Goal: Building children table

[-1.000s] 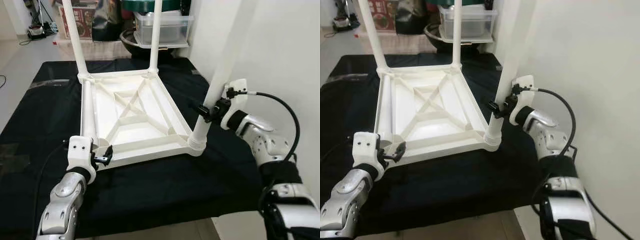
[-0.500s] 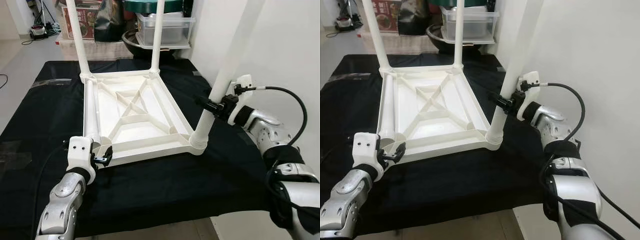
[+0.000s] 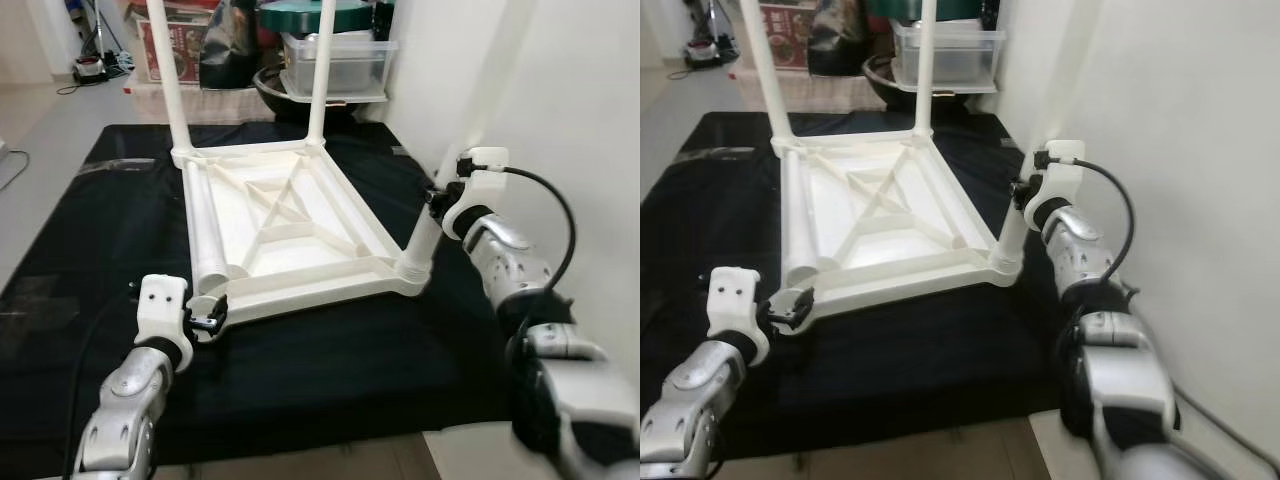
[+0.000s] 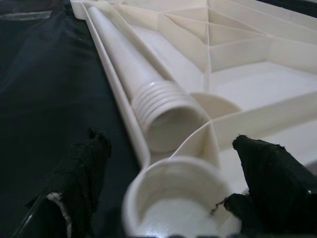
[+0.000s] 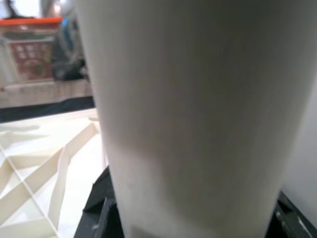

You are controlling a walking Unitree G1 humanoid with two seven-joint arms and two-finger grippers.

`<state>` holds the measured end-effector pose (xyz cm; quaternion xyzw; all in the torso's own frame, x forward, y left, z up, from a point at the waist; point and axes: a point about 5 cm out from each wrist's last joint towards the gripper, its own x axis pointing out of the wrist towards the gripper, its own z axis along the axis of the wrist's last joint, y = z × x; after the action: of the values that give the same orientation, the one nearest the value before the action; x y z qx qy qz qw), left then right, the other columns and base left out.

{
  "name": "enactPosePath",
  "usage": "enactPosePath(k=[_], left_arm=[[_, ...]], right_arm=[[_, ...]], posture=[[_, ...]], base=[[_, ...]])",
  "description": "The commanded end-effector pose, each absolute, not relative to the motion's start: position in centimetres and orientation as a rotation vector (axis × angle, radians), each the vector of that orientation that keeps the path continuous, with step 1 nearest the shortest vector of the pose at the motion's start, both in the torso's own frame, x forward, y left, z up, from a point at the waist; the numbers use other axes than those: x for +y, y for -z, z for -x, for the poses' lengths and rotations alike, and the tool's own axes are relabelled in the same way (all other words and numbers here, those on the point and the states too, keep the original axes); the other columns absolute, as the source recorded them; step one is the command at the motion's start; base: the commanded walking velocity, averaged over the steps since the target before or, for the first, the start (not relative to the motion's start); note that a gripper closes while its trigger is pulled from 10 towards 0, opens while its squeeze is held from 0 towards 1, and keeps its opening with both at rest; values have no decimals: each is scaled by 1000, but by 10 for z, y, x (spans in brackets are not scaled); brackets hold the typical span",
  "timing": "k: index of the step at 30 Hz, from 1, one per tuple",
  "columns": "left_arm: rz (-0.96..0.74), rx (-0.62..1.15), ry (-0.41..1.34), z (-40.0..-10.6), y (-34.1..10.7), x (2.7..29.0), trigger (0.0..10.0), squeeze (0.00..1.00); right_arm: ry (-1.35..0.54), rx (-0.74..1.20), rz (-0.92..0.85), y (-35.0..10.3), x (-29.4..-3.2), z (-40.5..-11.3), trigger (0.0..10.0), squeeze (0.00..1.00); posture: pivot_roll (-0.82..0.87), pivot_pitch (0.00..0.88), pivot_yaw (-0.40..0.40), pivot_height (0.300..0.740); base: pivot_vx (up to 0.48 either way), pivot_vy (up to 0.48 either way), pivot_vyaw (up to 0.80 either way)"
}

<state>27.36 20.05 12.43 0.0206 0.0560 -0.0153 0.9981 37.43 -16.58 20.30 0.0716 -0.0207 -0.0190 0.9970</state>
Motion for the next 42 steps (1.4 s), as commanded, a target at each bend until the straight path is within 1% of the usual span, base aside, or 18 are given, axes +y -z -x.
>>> enactPosePath(k=[1, 3, 6, 7, 8, 9, 14, 15, 21, 29, 31, 32, 34, 35, 37, 40, 41, 42], left_arm=[[-44, 121, 39, -273, -124, 199, 10000, 0], [-50, 126, 42, -274, -123, 198, 10000, 0], [-52, 127, 44, -275, -123, 197, 10000, 0], [-48, 128, 50, -276, -123, 197, 10000, 0], [-48, 128, 50, -276, -123, 197, 10000, 0], [-43, 128, 53, -277, -124, 197, 10000, 0], [-34, 123, 51, -277, -124, 196, 10000, 0], [-31, 120, 49, -277, -124, 196, 10000, 0], [-24, 116, 54, -278, -125, 194, 10000, 0], [-23, 118, 59, -279, -124, 194, 10000, 0], [-23, 118, 59, -279, -124, 194, 10000, 0], [-23, 120, 60, -278, -124, 194, 10000, 0], [-23, 120, 60, -278, -124, 194, 10000, 0], [-22, 120, 60, -277, -124, 195, 10000, 0], [-22, 120, 60, -277, -124, 195, 10000, 0], [-19, 121, 63, -276, -124, 195, 10000, 0], [-19, 121, 63, -276, -124, 195, 10000, 0], [-19, 121, 64, -276, -124, 195, 10000, 0]], right_arm=[[57, 120, -191, -173, -155, -363, 0, 0], [-68, 148, -225, -174, -110, -351, 0, 0], [-131, 166, -239, -176, -95, -352, 0, 0], [-205, 144, -219, -185, -84, -360, 10000, 0], [-205, 144, -219, -185, -84, -360, 10000, 0], [-225, 103, -220, -194, -87, -365, 10000, 1000], [-304, 2, -242, -222, -96, -378, 10000, 1000], [-415, -57, -228, -236, -101, -383, 10000, 0], [-904, -229, -186, -263, -118, -364, 10000, 0], [-1208, -135, -172, -239, -109, -343, 10000, 0], [-1208, -135, -172, -239, -109, -343, 10000, 0], [-1265, -101, -161, -224, -99, -342, 3882, 0], [-1267, -99, -166, -221, -97, -344, 3882, 0], [-1226, -90, -190, -219, -97, -349, 0, 0], [-1153, -82, -189, -217, -99, -356, 0, 0], [-561, 34, -141, -201, -121, -387, 0, 0], [-561, 34, -141, -201, -121, -387, 0, 0], [-336, 68, -164, -196, -135, -391, 0, 0]], posture=[[78, 0, -80, 740], [79, 0, -66, 740], [78, 0, -69, 740], [75, 0, -72, 740], [75, 0, -72, 740], [74, 0, -77, 740], [75, 0, -84, 740], [75, 0, -84, 740], [64, 0, -87, 740], [70, 0, -85, 740], [70, 0, -85, 740], [93, 0, -93, 740], [93, 0, -93, 740], [92, 0, -91, 740], [90, 0, -90, 740], [85, 0, -89, 740], [85, 0, -89, 740], [84, 0, -89, 740]], base=[[0, 0, 0], [0, 0, 0], [0, 0, 0], [0, 0, 0], [0, 0, 0], [0, 0, 0], [0, 0, 0], [0, 0, 0], [0, 0, 0], [0, 0, 0], [0, 0, 0], [0, 0, 0], [0, 0, 0], [0, 0, 0], [0, 0, 0], [0, 0, 0], [0, 0, 0], [0, 0, 0]])
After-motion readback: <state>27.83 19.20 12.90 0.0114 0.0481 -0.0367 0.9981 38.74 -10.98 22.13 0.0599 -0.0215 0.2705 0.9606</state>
